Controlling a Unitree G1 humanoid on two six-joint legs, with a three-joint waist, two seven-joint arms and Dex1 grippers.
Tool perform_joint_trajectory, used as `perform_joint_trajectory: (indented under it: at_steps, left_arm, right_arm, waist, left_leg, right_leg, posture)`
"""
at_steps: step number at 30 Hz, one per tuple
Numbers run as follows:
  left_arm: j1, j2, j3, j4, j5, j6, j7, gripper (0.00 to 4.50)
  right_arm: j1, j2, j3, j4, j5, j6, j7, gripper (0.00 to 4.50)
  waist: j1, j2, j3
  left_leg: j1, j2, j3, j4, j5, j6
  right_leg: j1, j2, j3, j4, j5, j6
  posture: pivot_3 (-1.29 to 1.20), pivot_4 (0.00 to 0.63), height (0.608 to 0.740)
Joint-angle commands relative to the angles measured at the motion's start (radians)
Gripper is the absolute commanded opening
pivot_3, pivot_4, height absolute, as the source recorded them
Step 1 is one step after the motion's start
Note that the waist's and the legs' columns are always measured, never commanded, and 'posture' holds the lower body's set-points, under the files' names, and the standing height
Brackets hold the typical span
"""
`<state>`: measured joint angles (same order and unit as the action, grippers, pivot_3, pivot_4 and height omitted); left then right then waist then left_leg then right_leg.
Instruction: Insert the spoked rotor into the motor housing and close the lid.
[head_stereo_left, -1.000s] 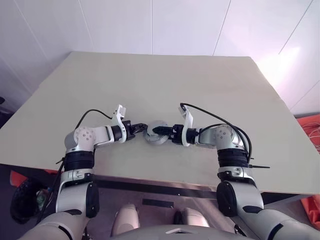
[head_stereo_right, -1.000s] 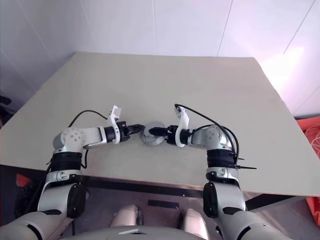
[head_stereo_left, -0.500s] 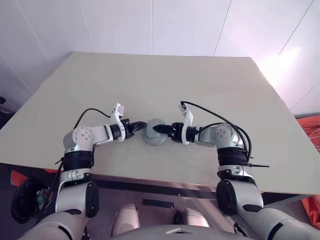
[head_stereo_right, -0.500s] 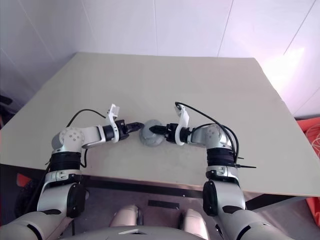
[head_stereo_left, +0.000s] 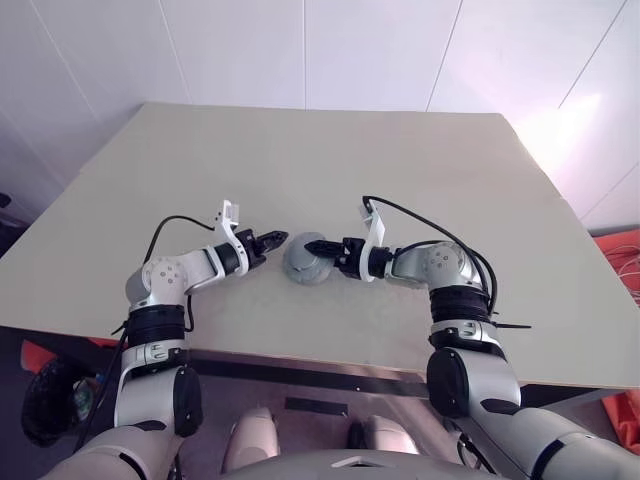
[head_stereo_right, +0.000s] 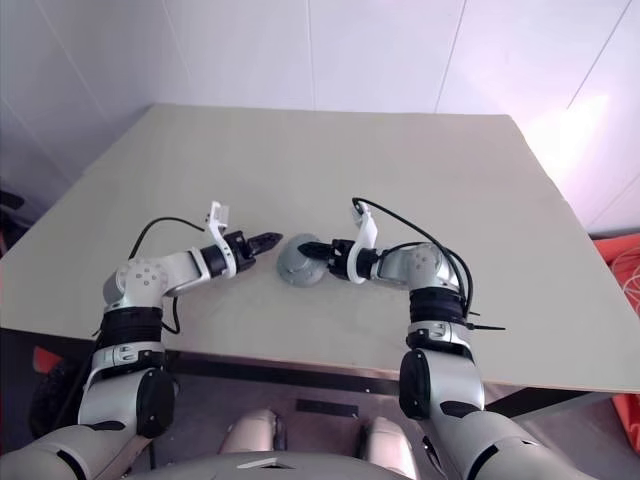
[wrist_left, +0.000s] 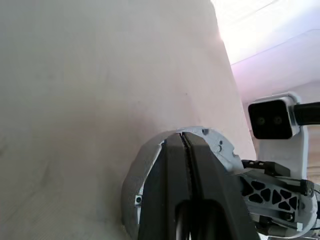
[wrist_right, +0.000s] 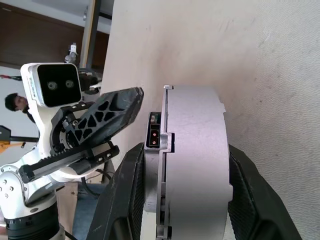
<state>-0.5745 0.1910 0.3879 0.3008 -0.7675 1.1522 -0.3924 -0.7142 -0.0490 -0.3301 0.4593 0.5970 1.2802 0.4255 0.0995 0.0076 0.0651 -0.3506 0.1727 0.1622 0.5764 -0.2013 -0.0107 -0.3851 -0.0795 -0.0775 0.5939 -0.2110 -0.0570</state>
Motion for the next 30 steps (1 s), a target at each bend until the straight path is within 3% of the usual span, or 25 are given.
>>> perform_joint_trajectory:
  at_steps: [1,6,15,21,30]
  left_arm:
    - [-0.005,0.003,0.018,-0.036,-0.025,-0.022,-0.006,0.0]
    - [-0.004,0.006,0.024,-0.03,-0.023,-0.035,-0.004,0.0]
    - [-0.003,-0.008,0.086,-0.048,-0.077,-0.099,-0.014,0.0]
    - [0.01,-0.018,0.162,-0.061,-0.14,-0.151,0.016,0.0]
    - [0.044,-0.022,0.197,-0.061,-0.192,-0.15,0.084,0.0]
  right_arm:
    - [-0.02,-0.006,0.012,-0.015,0.003,-0.034,-0.006,2.21]
    - [-0.02,-0.007,0.006,-0.001,0.007,-0.052,-0.008,2.12]
    - [-0.144,0.042,-0.242,0.123,0.132,-0.089,-0.137,2.12]
    - [-0.196,0.059,-0.325,0.159,0.192,-0.107,-0.195,2.12]
    - [-0.308,0.125,-0.437,0.142,0.365,-0.076,-0.325,2.12]
  waist:
    - [0.0,0.0,0.0]
    - [0.0,0.0,0.0]
    - [0.0,0.0,0.0]
    - [-0.001,0.0,0.0]
    - [-0.002,0.0,0.0]
  left_leg:
    - [0.0,0.0,0.0,0.0,0.0,0.0]
    - [0.001,0.0,0.0,0.0,0.0,0.0]
    - [-0.003,0.0,0.0,0.0,0.0,0.0]
    - [-0.016,0.001,0.0,0.004,0.001,0.0]
    - [-0.017,0.001,0.0,0.005,0.001,-0.001]
  right_leg:
    - [0.0,0.0,0.0,0.0,0.0,0.0]
    - [0.0,0.0,0.0,0.001,0.0,0.0]
    - [-0.004,0.0,0.0,0.003,0.0,0.0]
    - [-0.02,0.0,0.0,0.013,-0.002,-0.003]
    - [-0.02,0.001,0.0,0.013,-0.002,-0.003]
  posture:
    - [0.0,0.0,0.74]
    - [0.0,0.0,0.74]
    - [0.0,0.0,0.74]
    - [0.0,0.0,0.74]
    - [0.0,0.0,0.74]
